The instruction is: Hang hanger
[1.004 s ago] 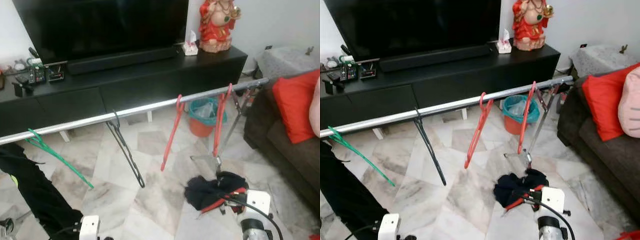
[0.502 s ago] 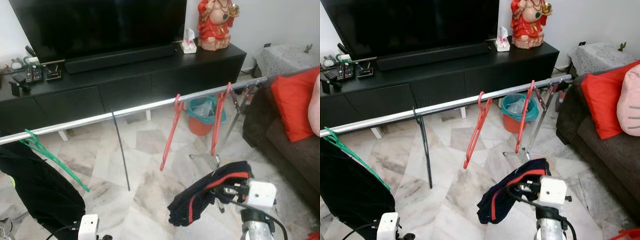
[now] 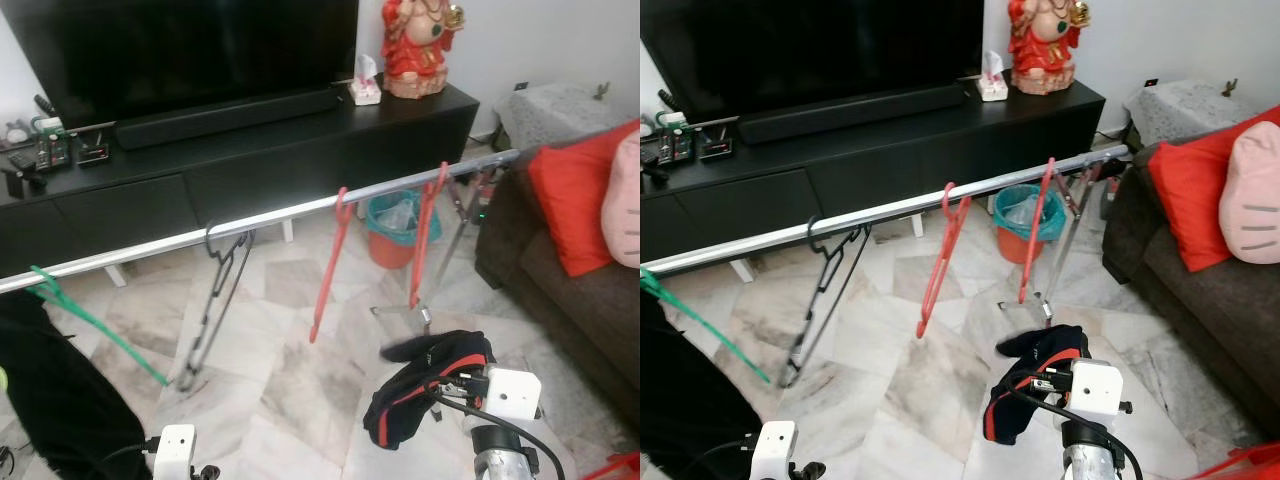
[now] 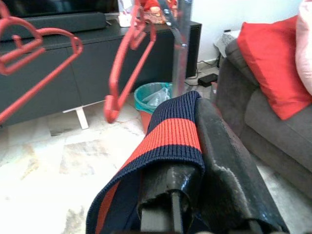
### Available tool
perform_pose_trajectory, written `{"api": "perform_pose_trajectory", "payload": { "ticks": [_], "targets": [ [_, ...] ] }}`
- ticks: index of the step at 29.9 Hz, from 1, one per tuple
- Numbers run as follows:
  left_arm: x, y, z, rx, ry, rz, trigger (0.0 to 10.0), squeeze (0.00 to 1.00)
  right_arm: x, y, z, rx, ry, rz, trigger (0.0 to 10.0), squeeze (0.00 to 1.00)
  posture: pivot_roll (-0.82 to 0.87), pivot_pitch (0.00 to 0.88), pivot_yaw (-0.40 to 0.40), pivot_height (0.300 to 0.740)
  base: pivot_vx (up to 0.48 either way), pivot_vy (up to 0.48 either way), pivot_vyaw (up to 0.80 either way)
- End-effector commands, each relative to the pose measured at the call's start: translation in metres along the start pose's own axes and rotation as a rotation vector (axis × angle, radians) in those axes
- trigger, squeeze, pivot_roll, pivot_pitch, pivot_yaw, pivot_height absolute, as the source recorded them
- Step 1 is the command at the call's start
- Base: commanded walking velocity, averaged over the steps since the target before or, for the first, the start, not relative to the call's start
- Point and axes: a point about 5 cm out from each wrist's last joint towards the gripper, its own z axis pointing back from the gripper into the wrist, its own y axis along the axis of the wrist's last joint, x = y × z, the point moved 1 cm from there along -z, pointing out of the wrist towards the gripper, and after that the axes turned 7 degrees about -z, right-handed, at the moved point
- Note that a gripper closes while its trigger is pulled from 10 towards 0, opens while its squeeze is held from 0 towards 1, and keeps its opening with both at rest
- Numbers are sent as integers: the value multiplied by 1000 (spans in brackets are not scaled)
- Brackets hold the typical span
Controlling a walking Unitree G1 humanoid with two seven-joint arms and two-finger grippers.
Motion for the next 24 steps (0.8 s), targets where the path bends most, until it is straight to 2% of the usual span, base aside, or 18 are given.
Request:
{"api": "perform_pose_trajectory", "payload": {
  "ticks": [1, 19, 22, 24],
  "targets": [
    [1, -6, 1, -24, 2, -13, 10000, 0, -1, 10, -4, 36, 7, -9, 10000, 0, -127, 0, 36, 740, 0, -277, 0],
    [2, -12, 2, -42, 14, -4, 10000, 0, 1, 8, -10, 4, 33, 9, 10000, 0, -117, 0, 21, 740, 0, -272, 0],
    [3, -14, 2, -57, 15, -10, 10000, 0, -2, 8, -12, 1, 45, 12, 10000, 0, -116, 0, 19, 740, 0, 0, 0],
    [4, -16, 2, -59, 15, -8, 10000, 0, -4, 10, -14, 5, 52, 3, 10000, 0, -113, 0, 18, 740, 0, 0, 703]
  ]
}}
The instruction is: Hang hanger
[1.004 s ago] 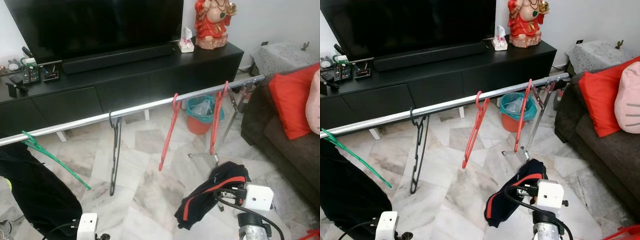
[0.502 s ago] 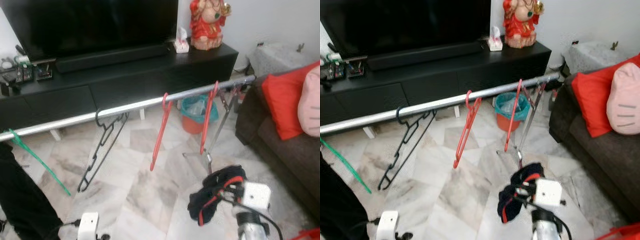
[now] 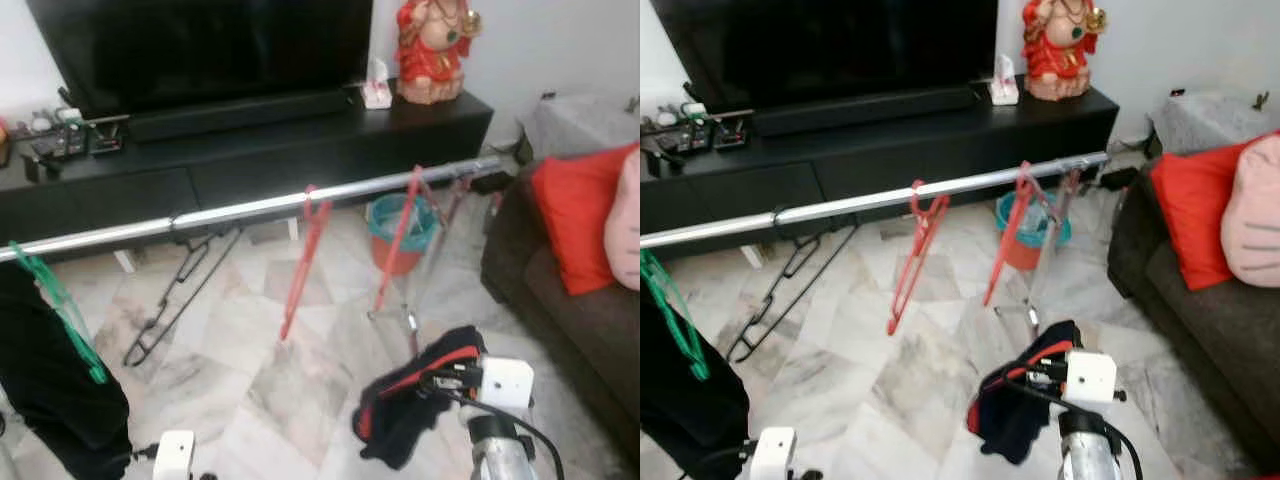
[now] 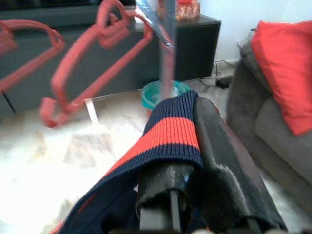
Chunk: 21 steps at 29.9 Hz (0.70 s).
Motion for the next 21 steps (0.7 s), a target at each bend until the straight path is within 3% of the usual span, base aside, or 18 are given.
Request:
{"api": "perform_pose_trajectory", "payload": {
  "ticks": [1, 9, 21],
  "targets": [
    [-4, -14, 3, -52, 13, -9, 10000, 0, -6, 9, -7, 37, 17, -20, 10000, 0, -113, 0, 18, 740, 0, 0, 800],
    [-2, -15, 3, -53, 13, -5, 10000, 0, -7, 9, -9, 31, 26, -35, 10000, 0, -108, 0, 13, 740, 0, 0, 800],
    [-5, -13, 3, -43, 21, -8, 10000, 0, -4, 8, -13, 21, 9, -71, 10000, 0, -107, 0, 9, 740, 0, 0, 0]
  ]
}}
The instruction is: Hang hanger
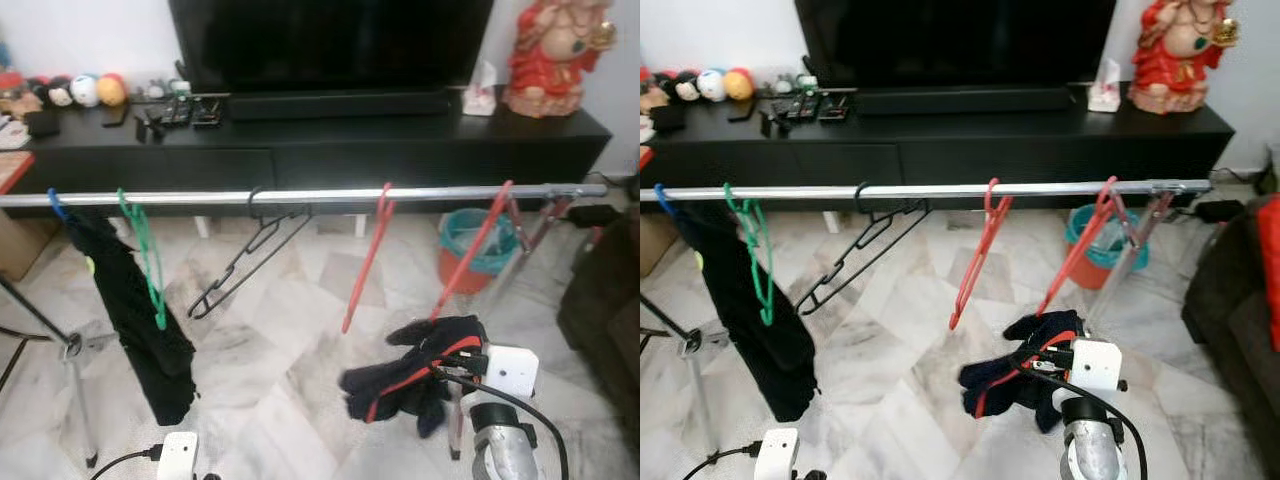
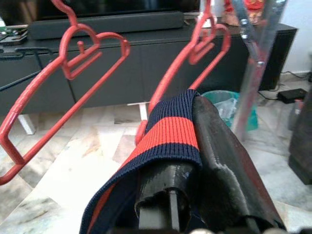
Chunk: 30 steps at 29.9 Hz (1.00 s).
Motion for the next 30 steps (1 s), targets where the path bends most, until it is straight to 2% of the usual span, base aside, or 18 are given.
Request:
{"api": "perform_pose_trajectory", "payload": {
  "ticks": [1, 13, 25, 30],
  "targets": [
    [-1, -5, 1, -19, 3, -9, 10000, 0, 1, 1, -1, 2, -5, -7, 10000, 0, -106, 0, 9, 740, 0, 0, 0],
    [-1, -4, 1, -13, 2, -11, 10000, 0, 3, 0, -3, -8, -16, -25, 10000, 0, -107, 0, 8, 740, 0, 0, 0],
    [-3, -2, 1, -8, 6, -15, 10000, 0, 2, -1, -4, -12, -20, -39, 10000, 0, -105, 0, 7, 740, 0, -412, 0],
    [-2, 4, 0, 17, 5, -17, 10000, 0, 2, -1, -4, -14, -17, -44, 10000, 0, -100, 0, 4, 740, 0, -174, 0]
  ]
}}
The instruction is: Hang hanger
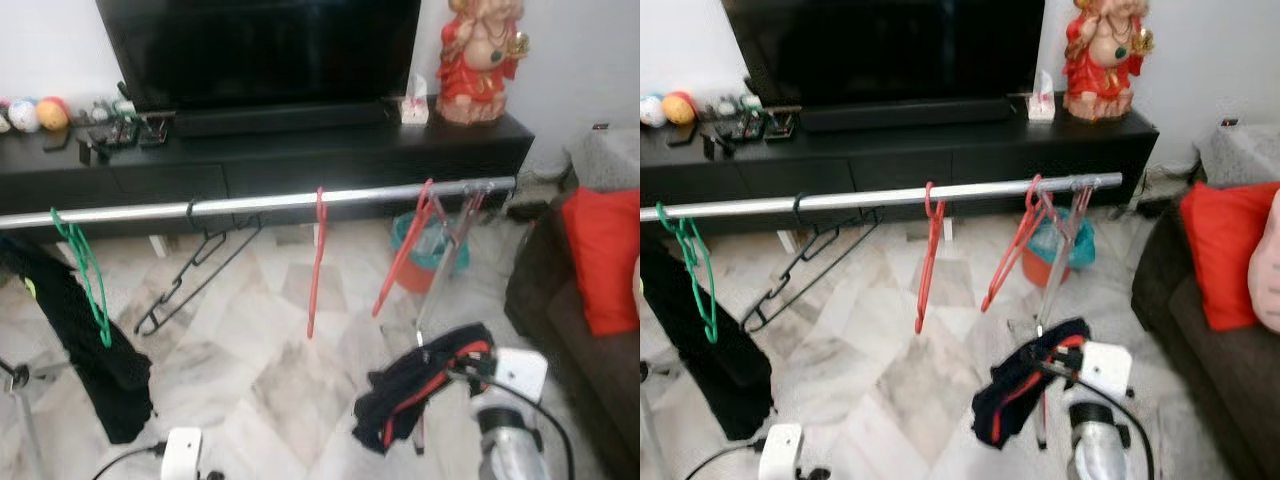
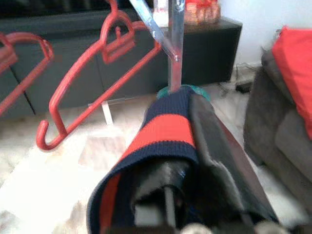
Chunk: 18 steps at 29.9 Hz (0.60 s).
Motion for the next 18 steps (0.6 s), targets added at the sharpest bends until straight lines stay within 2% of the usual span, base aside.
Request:
{"api": "perform_pose_trajectory", "payload": {
  "ticks": [1, 5, 8, 12, 15, 16, 17, 18],
  "targets": [
    [-1, -1, 0, 0, 4, -13, 10000, 0, -4, 5, -4, 23, 17, -8, 10000, 0, -100, 0, 4, 740, 0, 0, 0],
    [-5, 8, -1, 33, 17, -23, 10000, 0, -4, 4, -4, 17, 12, -19, 10000, 0, -98, 0, 5, 740, 0, 0, 0],
    [-13, 25, -1, 111, 44, -37, 10000, 0, -4, 4, -4, 15, 10, -30, 10000, 0, -97, 0, 5, 740, 0, 0, 0],
    [-26, 59, 1, 286, 94, -34, 10000, 0, -4, 2, -4, 8, 7, -41, 10000, 0, -93, 0, 8, 740, 0, 0, 0],
    [-26, 59, 1, 286, 94, -34, 10000, 0, -4, 2, -4, 8, 7, -41, 10000, 0, -93, 0, 8, 740, 0, 0, 0],
    [-29, 68, 3, 335, 103, -40, 10000, 0, -3, 2, -4, 7, 7, -42, 10000, 0, -93, 0, 8, 740, 0, 0, 0],
    [-38, 98, 13, 520, 117, -72, 10000, 0, -3, 1, -5, 0, 5, -49, 10000, 0, -86, 0, 9, 740, 0, 0, 0],
    [-40, 108, 18, 588, 116, -86, 10000, 0, -2, 1, -5, -1, 4, -51, 10000, 0, -86, 0, 9, 740, 0, 0, 0]
  ]
}}
